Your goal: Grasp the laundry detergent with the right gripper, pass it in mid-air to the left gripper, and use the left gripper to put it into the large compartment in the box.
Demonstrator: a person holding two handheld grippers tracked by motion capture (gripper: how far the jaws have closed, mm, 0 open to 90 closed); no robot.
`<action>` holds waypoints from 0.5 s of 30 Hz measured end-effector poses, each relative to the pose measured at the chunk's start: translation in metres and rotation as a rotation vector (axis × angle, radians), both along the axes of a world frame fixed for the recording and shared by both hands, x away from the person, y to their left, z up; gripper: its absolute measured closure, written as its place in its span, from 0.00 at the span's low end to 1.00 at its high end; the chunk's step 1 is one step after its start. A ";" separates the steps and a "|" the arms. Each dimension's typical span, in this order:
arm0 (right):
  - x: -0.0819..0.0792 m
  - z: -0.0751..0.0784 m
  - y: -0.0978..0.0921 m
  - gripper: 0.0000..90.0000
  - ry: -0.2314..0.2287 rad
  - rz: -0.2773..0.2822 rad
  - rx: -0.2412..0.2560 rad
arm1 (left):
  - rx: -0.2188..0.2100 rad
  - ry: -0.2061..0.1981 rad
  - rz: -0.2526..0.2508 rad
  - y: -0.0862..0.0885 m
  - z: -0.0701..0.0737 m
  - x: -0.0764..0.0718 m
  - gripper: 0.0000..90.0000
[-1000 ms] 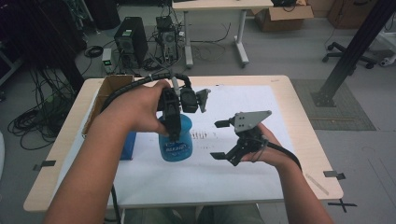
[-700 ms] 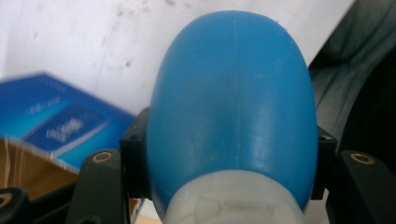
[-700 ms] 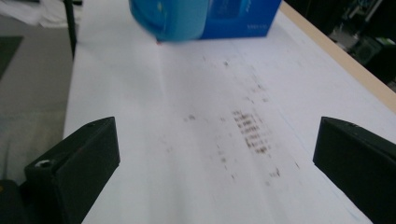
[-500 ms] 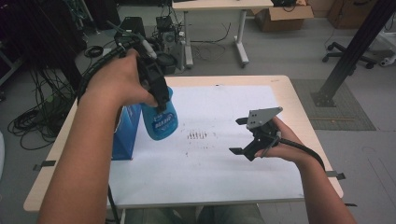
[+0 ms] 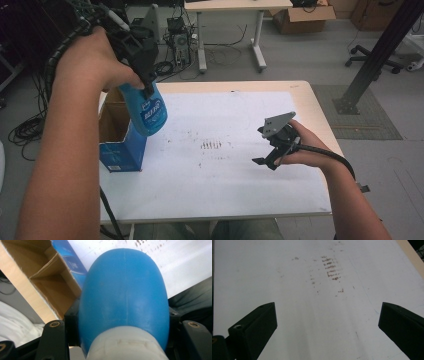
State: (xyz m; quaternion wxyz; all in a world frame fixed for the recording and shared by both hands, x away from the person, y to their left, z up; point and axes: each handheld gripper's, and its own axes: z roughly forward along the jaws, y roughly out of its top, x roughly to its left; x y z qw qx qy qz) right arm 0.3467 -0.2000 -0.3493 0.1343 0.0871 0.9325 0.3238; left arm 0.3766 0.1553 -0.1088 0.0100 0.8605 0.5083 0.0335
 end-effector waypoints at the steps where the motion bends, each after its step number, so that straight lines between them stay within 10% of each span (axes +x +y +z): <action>1: 0.000 0.000 0.000 0.02 0.000 0.000 0.000 | 0.000 0.000 0.000 0.000 0.000 0.000 0.43; 6: 0.004 -0.005 -0.002 0.02 0.007 0.003 -0.061 | -0.059 -0.027 0.116 0.020 0.014 0.001 0.43; 15: 0.007 -0.002 -0.003 0.03 0.026 0.011 -0.115 | -0.040 -0.036 0.231 0.047 0.026 0.004 0.43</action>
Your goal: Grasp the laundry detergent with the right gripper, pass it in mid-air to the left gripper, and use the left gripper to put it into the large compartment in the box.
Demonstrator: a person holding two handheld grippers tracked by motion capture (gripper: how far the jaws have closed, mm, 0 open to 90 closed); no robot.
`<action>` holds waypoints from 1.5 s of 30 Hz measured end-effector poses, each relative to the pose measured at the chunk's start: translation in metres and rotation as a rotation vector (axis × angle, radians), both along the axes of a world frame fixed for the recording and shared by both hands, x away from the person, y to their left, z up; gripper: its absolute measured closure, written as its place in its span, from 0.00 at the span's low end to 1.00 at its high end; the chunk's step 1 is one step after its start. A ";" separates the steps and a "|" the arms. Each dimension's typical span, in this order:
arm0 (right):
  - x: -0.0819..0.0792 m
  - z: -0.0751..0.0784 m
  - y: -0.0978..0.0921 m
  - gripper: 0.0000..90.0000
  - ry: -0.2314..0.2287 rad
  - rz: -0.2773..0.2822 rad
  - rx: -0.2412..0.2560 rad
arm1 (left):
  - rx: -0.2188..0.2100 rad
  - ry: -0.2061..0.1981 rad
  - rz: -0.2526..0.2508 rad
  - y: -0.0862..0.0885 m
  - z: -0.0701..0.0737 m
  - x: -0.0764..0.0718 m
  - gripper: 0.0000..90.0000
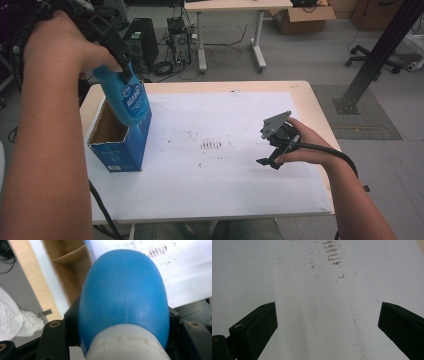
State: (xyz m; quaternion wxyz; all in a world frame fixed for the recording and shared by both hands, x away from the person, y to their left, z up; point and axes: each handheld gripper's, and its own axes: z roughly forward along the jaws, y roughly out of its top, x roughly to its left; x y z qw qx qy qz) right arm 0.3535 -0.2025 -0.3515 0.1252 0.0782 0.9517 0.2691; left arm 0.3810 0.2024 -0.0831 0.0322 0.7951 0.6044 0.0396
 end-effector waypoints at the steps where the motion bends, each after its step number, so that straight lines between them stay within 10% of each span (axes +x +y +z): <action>1: 0.001 0.000 -0.001 0.03 0.012 0.002 -0.010 | 0.012 -0.003 0.039 0.009 0.002 0.001 0.43; 19: 0.008 -0.008 0.001 0.03 0.065 0.002 -0.038 | 0.023 0.030 0.285 0.058 -0.004 0.008 0.43; 45: 0.008 -0.012 -0.001 0.03 0.076 -0.008 -0.025 | 0.047 0.043 0.290 0.063 -0.035 0.022 0.43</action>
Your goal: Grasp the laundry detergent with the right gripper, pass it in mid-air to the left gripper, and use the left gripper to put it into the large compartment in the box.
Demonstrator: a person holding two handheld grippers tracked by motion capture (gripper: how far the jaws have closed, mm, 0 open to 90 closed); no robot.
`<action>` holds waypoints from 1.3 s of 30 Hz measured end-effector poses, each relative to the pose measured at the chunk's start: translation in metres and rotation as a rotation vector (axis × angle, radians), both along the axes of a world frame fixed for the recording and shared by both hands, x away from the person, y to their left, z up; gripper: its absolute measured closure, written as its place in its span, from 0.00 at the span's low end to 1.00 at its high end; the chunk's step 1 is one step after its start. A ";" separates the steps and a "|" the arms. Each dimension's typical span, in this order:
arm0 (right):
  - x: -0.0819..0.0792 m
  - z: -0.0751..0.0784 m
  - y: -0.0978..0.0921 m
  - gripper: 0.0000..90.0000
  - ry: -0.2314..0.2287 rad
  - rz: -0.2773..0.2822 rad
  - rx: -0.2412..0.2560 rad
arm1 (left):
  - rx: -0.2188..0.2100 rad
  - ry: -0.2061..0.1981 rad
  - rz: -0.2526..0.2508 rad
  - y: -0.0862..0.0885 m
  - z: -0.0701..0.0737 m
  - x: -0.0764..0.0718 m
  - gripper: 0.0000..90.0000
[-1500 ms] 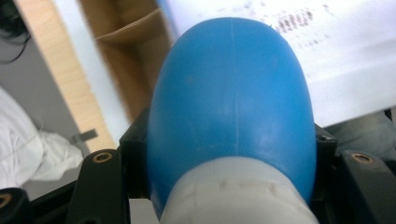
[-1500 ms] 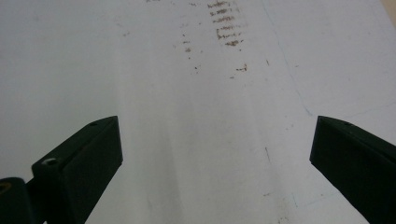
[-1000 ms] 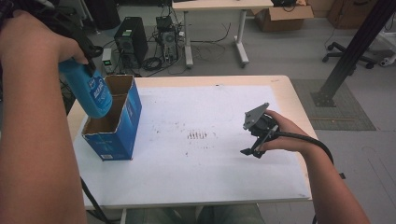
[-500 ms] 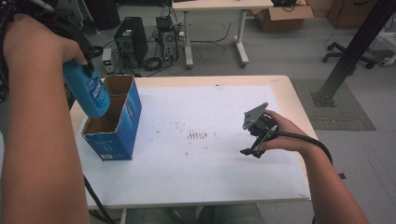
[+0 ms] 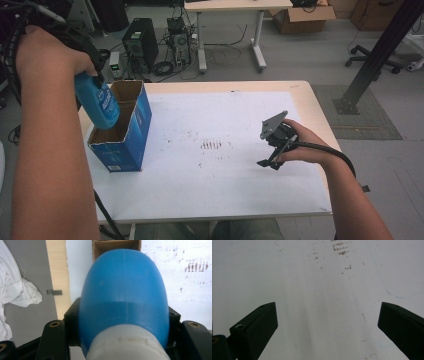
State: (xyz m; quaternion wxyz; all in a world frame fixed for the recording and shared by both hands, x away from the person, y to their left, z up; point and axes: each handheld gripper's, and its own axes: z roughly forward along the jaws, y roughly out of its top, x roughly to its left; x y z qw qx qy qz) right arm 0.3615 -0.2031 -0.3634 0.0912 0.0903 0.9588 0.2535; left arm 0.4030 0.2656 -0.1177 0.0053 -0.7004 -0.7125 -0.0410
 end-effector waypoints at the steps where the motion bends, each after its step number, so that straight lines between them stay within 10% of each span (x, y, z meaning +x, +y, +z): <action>1: 0.000 0.000 0.000 0.03 -0.001 -0.002 0.002 | 0.001 0.000 -0.003 0.000 -0.002 0.000 0.43; 39: -0.002 -0.005 0.000 0.03 0.004 -0.004 0.016 | -0.033 0.036 -0.035 0.009 -0.095 0.016 0.43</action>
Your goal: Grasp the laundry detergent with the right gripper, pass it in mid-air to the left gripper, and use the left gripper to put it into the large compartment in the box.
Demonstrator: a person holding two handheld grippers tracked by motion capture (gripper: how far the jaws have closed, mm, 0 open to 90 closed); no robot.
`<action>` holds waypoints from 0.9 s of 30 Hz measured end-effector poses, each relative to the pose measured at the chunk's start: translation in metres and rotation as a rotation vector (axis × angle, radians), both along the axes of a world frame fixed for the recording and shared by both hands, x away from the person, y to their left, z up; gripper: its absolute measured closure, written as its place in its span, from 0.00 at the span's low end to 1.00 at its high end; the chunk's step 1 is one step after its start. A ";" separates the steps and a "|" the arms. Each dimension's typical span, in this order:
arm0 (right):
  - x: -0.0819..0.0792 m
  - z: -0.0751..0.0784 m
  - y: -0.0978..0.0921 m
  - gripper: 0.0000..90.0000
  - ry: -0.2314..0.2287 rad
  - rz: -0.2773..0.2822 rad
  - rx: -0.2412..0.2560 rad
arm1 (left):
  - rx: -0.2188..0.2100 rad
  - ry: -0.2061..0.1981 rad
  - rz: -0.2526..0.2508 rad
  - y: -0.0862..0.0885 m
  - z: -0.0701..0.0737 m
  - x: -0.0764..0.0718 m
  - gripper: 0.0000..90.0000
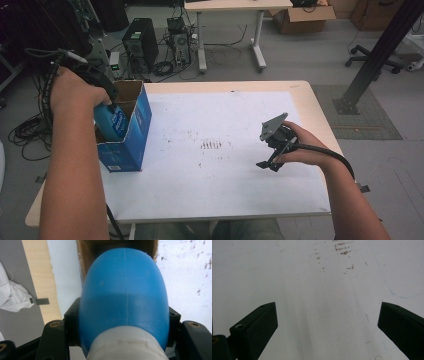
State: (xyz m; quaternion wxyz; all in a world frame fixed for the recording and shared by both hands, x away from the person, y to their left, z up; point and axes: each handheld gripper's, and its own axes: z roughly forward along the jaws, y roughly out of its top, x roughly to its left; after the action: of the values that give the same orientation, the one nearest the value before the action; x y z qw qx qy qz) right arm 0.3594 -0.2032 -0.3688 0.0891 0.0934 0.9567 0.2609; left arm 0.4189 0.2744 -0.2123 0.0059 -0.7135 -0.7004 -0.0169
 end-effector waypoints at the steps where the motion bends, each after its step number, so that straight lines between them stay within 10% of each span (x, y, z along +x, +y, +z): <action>1: 0.000 0.000 0.000 0.03 0.003 -0.001 0.000 | -0.001 0.003 0.002 0.000 -0.004 0.000 0.43; 27: 0.000 -0.007 0.001 0.03 0.012 0.008 0.002 | 0.005 0.020 0.000 0.002 -0.059 0.005 0.43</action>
State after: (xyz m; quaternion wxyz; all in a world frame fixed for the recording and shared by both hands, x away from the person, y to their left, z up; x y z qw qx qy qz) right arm 0.3590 -0.2018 -0.3760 0.0825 0.0913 0.9573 0.2615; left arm 0.4242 0.2764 -0.2714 0.0147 -0.7136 -0.7004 -0.0113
